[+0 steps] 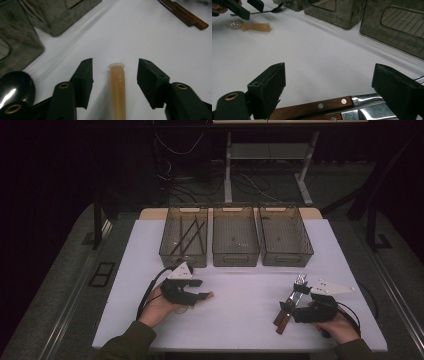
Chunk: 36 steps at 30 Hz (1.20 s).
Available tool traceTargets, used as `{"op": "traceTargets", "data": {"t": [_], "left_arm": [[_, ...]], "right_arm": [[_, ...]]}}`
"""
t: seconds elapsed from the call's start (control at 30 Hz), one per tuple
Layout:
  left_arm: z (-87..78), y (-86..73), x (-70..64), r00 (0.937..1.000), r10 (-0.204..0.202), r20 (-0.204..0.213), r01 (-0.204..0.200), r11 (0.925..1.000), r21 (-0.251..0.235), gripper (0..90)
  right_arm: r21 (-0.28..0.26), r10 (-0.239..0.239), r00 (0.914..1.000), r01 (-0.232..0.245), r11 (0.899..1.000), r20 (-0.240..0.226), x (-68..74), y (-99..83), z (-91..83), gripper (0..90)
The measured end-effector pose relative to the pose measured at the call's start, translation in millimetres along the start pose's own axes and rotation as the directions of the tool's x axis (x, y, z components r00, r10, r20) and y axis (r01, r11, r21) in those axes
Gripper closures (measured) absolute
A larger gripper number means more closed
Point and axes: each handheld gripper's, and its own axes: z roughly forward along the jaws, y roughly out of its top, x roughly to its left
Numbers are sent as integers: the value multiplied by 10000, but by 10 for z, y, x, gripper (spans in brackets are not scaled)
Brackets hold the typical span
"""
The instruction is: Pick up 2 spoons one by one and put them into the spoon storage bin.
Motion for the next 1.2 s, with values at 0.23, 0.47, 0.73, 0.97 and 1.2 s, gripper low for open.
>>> {"op": "traceTargets", "data": {"t": [0.23, 0.47, 0.73, 0.97, 1.2], "left_arm": [[197, 65, -53, 9996, 284, 4, -283, 9961, 833, 536], [255, 32, -98, 9979, 616, -192, -577, 9848, 1638, 585], [263, 13, -113, 9959, 855, -311, -788, 9812, 1759, 636], [262, 16, -137, 9947, 998, -244, -938, 9787, 1826, 719], [261, 14, -125, 9955, 927, -170, -883, 9804, 1763, 734]], "right_arm": [[-26, -5, 10000, 5, 10000, -4, 5, 7, 4, 120], [-37, -25, 10000, 25, 10000, 12, 12, 9, 1, 120], [-50, -38, 10000, 38, 10000, 16, 10, 12, 5, 120], [-31, -51, 10000, 51, 10000, 21, 17, 11, 6, 120], [-10, -81, 10000, 81, 10000, 13, 24, 11, 9, 120]]}}
